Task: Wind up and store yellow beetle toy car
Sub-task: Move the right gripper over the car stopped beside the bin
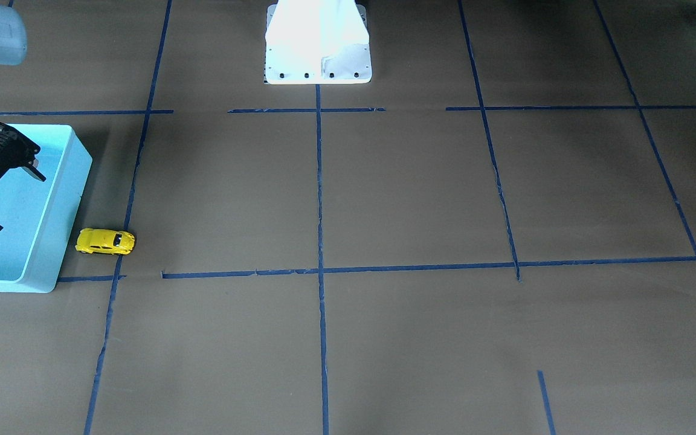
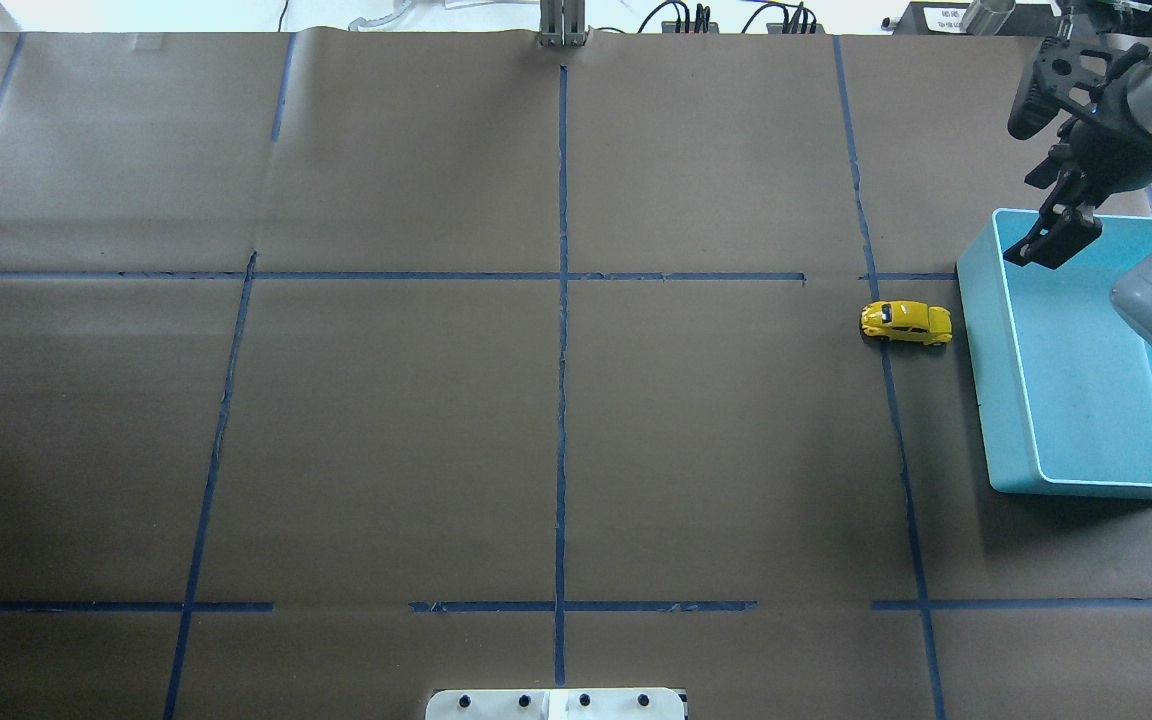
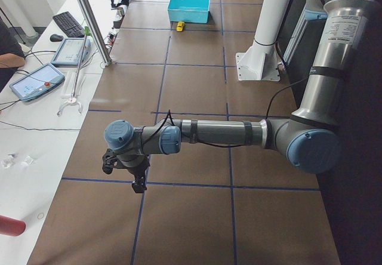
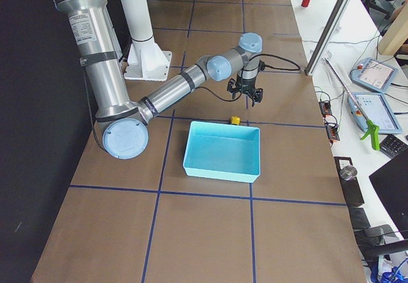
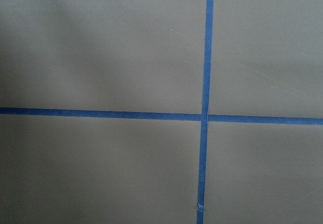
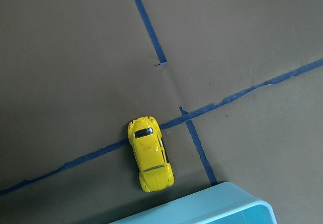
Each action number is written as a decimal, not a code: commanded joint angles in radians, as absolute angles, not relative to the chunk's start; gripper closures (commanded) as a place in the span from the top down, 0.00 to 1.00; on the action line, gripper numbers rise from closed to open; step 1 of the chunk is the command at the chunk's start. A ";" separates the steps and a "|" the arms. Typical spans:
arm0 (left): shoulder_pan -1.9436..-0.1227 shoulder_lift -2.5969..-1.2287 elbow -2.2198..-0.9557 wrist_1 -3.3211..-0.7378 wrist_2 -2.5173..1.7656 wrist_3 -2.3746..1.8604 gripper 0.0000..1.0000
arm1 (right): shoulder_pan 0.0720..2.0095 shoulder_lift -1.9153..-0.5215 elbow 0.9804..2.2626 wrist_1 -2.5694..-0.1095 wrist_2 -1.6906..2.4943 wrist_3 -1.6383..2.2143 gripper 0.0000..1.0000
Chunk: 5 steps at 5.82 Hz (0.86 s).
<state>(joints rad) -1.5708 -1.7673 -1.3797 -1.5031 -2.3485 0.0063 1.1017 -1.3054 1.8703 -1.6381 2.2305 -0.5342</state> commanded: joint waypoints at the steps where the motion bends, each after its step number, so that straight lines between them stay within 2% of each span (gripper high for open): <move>1: -1.571 -1.767 -1.382 -1.503 -2.349 0.003 1.00 | 1.083 -1.305 1.778 -1.512 2.230 -0.635 1.00; 3: -1.571 -1.767 -1.382 -1.503 -2.349 0.005 1.00 | 1.037 -1.308 1.676 -1.354 2.233 -0.623 1.00; 5: -1.571 -1.767 -1.382 -1.503 -2.349 0.003 1.00 | 0.990 -1.305 1.675 -1.351 2.229 -0.612 1.00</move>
